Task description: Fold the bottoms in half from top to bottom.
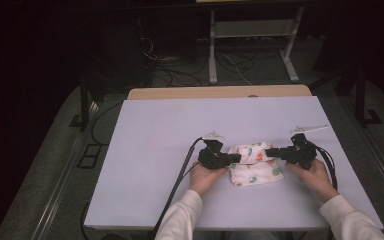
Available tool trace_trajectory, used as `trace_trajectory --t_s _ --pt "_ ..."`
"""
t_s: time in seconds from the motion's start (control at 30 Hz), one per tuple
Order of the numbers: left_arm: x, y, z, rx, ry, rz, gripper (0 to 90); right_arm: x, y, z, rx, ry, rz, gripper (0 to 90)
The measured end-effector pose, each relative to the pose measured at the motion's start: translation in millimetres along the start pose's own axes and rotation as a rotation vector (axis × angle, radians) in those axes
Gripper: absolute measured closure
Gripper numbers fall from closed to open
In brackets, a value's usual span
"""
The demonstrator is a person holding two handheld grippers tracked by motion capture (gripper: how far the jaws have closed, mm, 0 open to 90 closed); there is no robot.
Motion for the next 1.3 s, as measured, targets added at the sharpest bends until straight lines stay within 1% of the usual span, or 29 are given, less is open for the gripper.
trace_trajectory --t_s 0.13,0.3,0.47,0.57,0.6,0.73,0.83,0.93,1.0,1.13,1.23,1.3 --pt "0.8 -0.7 -2.0 0.004 0.009 0.002 88.0 -0.6 0.4 -3.2 0.002 0.008 0.001 85.6" --pt "2.2 -4.2 -3.5 0.012 0.017 -0.007 88.0 -1.9 -0.5 -6.2 0.001 0.020 -0.004 85.5" --pt "3.2 -5.1 -6.6 0.021 0.036 -0.007 88.0 -2.8 0.0 -9.6 0.002 0.030 -0.005 85.3" --pt "4.5 -5.4 -9.6 0.018 0.044 -0.006 88.0 -3.1 0.8 -10.3 -0.003 0.033 -0.004 85.2" --pt "5.0 -5.4 -11.2 0.024 0.052 -0.005 88.0 -3.2 1.1 -10.8 -0.005 0.037 -0.005 85.2" --pt "5.8 -5.5 -14.7 0.025 0.063 -0.005 88.0 -3.3 2.2 -14.5 -0.011 0.055 -0.005 84.7" --pt "6.0 -5.7 -16.0 0.031 0.075 -0.005 88.0 -4.3 2.8 -18.4 -0.013 0.062 -0.006 82.8" --pt "6.3 -5.9 -17.3 0.042 0.085 -0.002 88.0 -5.7 2.6 -21.4 -0.005 0.065 -0.008 75.7" --pt "6.6 -5.8 -18.6 0.054 0.096 -0.004 88.0 -7.5 3.0 -22.0 -0.002 0.066 -0.003 66.9" --pt "7.5 -7.1 -19.3 0.064 0.099 -0.011 88.0 -10.4 5.5 -20.4 0.001 0.061 0.025 50.9" --pt "7.4 -7.2 -19.4 0.067 0.100 -0.012 88.0 -11.9 6.4 -17.8 -0.005 0.054 0.012 44.1" --pt "7.2 -7.4 -19.3 0.068 0.099 -0.012 88.0 -12.7 8.1 -15.5 -0.015 0.051 0.016 41.7"
Point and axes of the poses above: each handheld gripper's, and its own axes: x roughly forward along the jaws, z roughly out of its top, y roughly to its left, the point moved 8 cm from there along x, roughly forward along the jaws, and after that the axes turned 4 degrees about -z, right-handed, at the moved point
